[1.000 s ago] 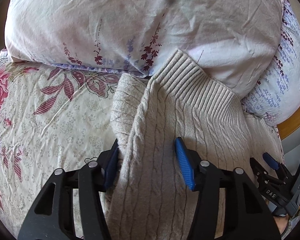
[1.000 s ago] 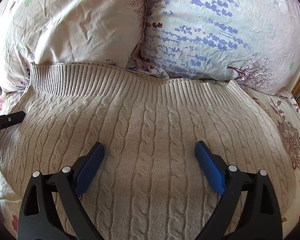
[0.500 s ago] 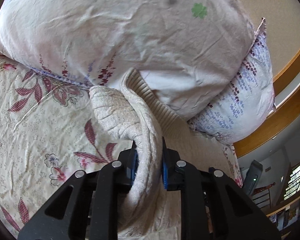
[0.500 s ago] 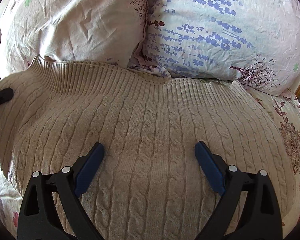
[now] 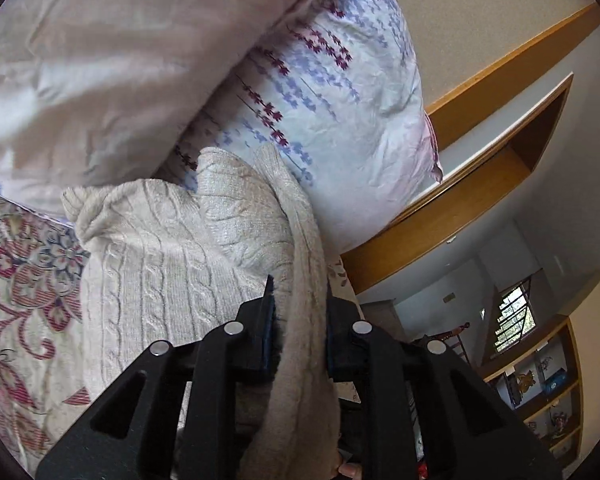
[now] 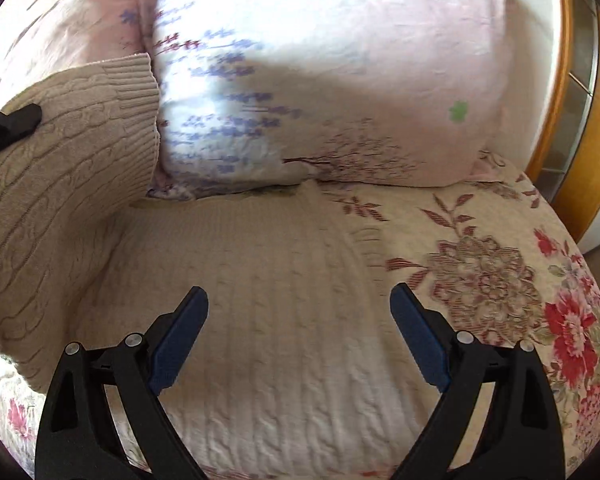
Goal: Fold small clothes
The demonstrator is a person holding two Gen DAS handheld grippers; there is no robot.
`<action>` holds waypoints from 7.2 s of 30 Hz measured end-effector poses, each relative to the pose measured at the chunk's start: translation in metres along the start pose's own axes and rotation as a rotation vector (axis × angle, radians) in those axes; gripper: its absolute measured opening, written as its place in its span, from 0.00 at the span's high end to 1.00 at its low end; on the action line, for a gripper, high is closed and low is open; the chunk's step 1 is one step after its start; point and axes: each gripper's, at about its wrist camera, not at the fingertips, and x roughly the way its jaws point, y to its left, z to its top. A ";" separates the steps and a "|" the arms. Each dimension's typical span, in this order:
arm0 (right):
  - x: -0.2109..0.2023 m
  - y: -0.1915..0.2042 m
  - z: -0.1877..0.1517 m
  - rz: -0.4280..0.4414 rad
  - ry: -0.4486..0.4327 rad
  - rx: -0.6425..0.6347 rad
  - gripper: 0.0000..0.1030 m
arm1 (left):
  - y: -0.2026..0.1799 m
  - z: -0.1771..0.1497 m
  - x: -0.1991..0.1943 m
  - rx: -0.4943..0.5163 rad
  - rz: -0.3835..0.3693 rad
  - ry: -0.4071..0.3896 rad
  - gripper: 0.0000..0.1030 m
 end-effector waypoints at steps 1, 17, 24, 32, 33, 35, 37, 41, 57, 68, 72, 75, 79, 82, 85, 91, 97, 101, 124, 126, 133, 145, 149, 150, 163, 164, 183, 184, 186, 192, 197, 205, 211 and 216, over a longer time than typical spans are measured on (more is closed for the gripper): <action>-0.003 -0.011 0.000 -0.012 -0.002 0.016 0.08 | -0.001 -0.003 0.013 -0.011 -0.007 0.015 0.83; -0.013 -0.076 -0.001 -0.033 -0.034 0.115 0.09 | -0.002 -0.030 0.096 -0.081 0.070 0.105 0.78; -0.015 -0.087 0.002 -0.008 -0.035 0.140 0.18 | -0.016 -0.035 0.108 -0.092 -0.028 0.140 0.39; -0.015 -0.096 0.017 0.197 -0.003 0.218 0.33 | -0.045 -0.028 0.042 0.218 0.199 0.027 0.16; -0.013 -0.095 0.020 0.233 0.006 0.221 0.35 | -0.047 -0.030 0.036 0.257 0.245 0.014 0.15; -0.009 -0.090 0.025 0.302 0.033 0.233 0.37 | -0.041 -0.034 0.023 0.320 0.334 -0.002 0.12; -0.001 -0.085 0.030 0.379 0.071 0.254 0.43 | -0.037 -0.038 0.013 0.370 0.390 -0.001 0.11; 0.019 -0.074 0.037 0.430 0.133 0.283 0.55 | -0.030 -0.054 0.005 0.463 0.480 0.032 0.10; 0.043 -0.034 0.041 0.343 0.136 0.116 0.91 | -0.023 -0.079 0.019 0.599 0.633 0.114 0.06; 0.013 -0.072 0.038 0.387 0.026 0.245 0.92 | -0.024 -0.086 0.014 0.657 0.627 0.119 0.06; 0.007 -0.084 0.030 0.375 0.014 0.293 0.92 | -0.026 -0.090 0.013 0.685 0.619 0.129 0.06; 0.007 -0.092 0.024 0.360 0.019 0.335 0.92 | -0.027 -0.093 0.013 0.704 0.616 0.135 0.06; 0.012 -0.103 0.018 0.331 0.034 0.371 0.93 | -0.025 -0.094 0.012 0.708 0.615 0.142 0.06; 0.026 -0.104 0.014 0.299 0.089 0.369 0.92 | -0.022 -0.095 0.013 0.710 0.620 0.154 0.06; 0.025 -0.104 0.014 0.350 0.093 0.385 0.91 | -0.020 -0.098 0.013 0.717 0.618 0.165 0.06; 0.007 -0.121 0.009 0.409 0.076 0.460 0.84 | -0.012 -0.098 0.014 0.690 0.604 0.183 0.06; 0.020 -0.118 0.002 0.478 0.125 0.485 0.84 | -0.004 -0.098 0.016 0.661 0.605 0.198 0.06; 0.021 -0.123 0.001 0.525 0.123 0.519 0.84 | 0.000 -0.096 0.016 0.639 0.591 0.204 0.06; 0.036 -0.114 -0.007 0.382 0.147 0.420 0.91 | 0.012 -0.096 0.020 0.568 0.541 0.215 0.06; 0.033 -0.115 -0.007 0.408 0.145 0.430 0.88 | 0.007 -0.091 0.008 0.538 0.478 0.174 0.06; -0.002 -0.126 -0.014 0.474 0.092 0.481 0.62 | 0.006 -0.063 0.003 0.414 0.448 0.097 0.06; -0.033 -0.103 -0.032 0.399 0.085 0.360 0.62 | -0.014 -0.067 0.040 0.506 0.702 -0.012 0.06; -0.031 -0.098 -0.035 0.345 0.096 0.320 0.62 | -0.008 -0.069 0.048 0.503 0.740 0.011 0.06; -0.030 -0.097 -0.036 0.334 0.100 0.313 0.62 | -0.006 -0.070 0.049 0.504 0.747 0.016 0.06; -0.020 -0.097 -0.044 0.274 0.126 0.272 0.56 | 0.007 -0.074 0.057 0.489 0.766 0.052 0.05; -0.020 -0.097 -0.044 0.274 0.125 0.271 0.57 | 0.007 -0.074 0.058 0.489 0.767 0.051 0.05; -0.042 -0.072 -0.019 0.073 0.065 0.082 0.21 | 0.017 -0.053 0.031 0.365 0.646 0.016 0.04; -0.044 -0.071 -0.016 0.061 0.054 0.072 0.20 | 0.017 -0.051 0.029 0.356 0.643 0.010 0.04; -0.048 -0.067 -0.009 0.032 0.035 0.043 0.19 | 0.019 -0.046 0.026 0.341 0.641 0.000 0.04; -0.054 -0.049 0.007 -0.036 -0.011 -0.048 0.17 | 0.021 -0.042 0.025 0.331 0.663 -0.002 0.04; -0.053 -0.033 0.010 -0.087 -0.027 -0.116 0.15 | 0.018 -0.042 0.026 0.346 0.670 0.003 0.04; -0.052 -0.020 0.009 -0.110 -0.034 -0.167 0.13 | 0.013 -0.043 0.029 0.365 0.672 0.004 0.04; -0.048 -0.019 0.008 -0.104 -0.028 -0.168 0.13 | 0.013 -0.045 0.031 0.364 0.669 0.012 0.04; -0.040 -0.032 0.009 0.001 0.007 -0.103 0.13 | 0.023 -0.041 0.034 0.309 0.584 0.056 0.04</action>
